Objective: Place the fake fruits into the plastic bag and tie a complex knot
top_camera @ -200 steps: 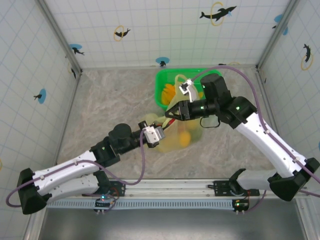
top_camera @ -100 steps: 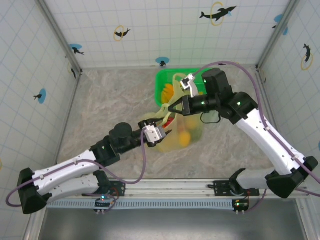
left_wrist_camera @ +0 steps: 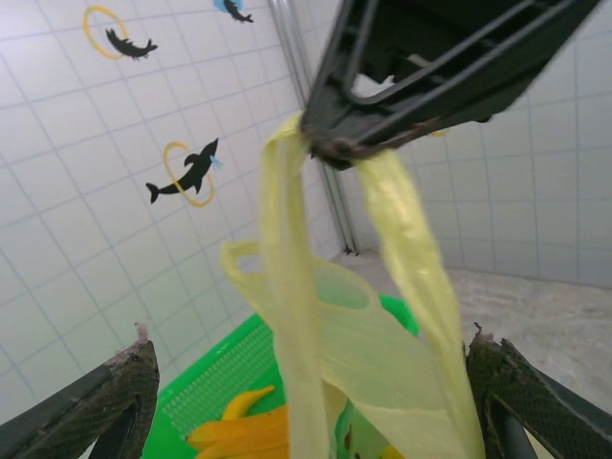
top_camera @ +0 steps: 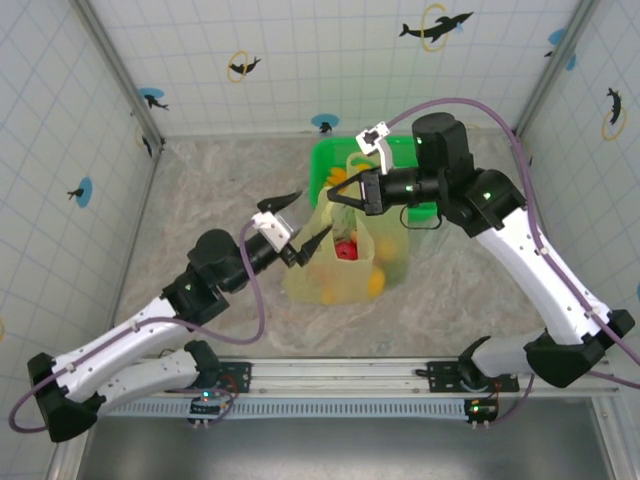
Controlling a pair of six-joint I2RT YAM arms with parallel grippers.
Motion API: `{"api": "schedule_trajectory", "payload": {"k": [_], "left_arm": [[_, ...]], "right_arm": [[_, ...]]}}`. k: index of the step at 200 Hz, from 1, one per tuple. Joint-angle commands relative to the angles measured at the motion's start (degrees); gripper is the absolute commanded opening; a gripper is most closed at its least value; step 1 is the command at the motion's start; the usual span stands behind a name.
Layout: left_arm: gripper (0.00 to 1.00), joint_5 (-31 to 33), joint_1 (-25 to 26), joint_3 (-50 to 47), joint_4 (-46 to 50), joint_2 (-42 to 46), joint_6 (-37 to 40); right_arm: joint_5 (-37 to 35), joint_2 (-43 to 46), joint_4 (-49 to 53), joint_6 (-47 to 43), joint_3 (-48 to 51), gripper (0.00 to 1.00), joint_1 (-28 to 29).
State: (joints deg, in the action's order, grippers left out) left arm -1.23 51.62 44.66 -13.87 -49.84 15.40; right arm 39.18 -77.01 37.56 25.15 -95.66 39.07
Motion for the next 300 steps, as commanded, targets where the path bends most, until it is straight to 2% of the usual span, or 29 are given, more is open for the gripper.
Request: {"api": "schedule_trajectory", "payload": {"k": [1,30,60,79,159,195,233,251,266,300], "left_arm": [[0.83,-6.4,-4.6,1.1,-4.3,-2.4,-10.4],[0.77,-21.7,-11.7,-2.2,-12.6,-3.1,-20.9],[0.67,-31.1,-12.0,-3.1,-13.3,-5.0,-22.9],[0.64,-33.8,-12.0,-3.5,-13.5,-6.0,-23.9],[0.51,-34.3,-11.8,-6.5,-20.8,-10.2,-30.3],[0.52,-31.3,-9.4,-8.3,-24.5,-10.9,-32.6],[0.55,-26.9,-6.0,-8.9,-25.7,-12.3,-31.6],[0.49,-23.9,-5.2,-9.8,-26.7,-12.1,-31.3],[0.43,-22.9,-4.7,-10.2,-26.1,-12.1,-27.2],[0.38,-25.1,-4.5,-11.3,-24.3,-11.6,-22.2]], "right_arm": [[2.3,1.7,-5.2,-2.2,0.9,0.0,0.6],[-0.5,3.2,-6.7,-3.9,3.0,0.0,0.9],[-2.9,3.8,-8.2,-3.8,5.2,0.0,1.0],[-4.2,4.1,-10.1,-3.1,6.8,0.0,1.1],[-8.0,3.7,-15.9,-1.0,8.7,0.0,2.3],[-12.0,4.5,-17.8,-0.7,10.4,0.0,3.3],[-16.7,5.9,-20.0,-0.5,13.1,0.0,4.4],[-19.2,6.7,-21.2,-0.1,14.1,0.0,4.5],[-19.4,7.1,-22.0,0.3,14.7,0.0,4.6],[-17.8,6.9,-21.9,0.5,14.6,0.0,4.6]]}}
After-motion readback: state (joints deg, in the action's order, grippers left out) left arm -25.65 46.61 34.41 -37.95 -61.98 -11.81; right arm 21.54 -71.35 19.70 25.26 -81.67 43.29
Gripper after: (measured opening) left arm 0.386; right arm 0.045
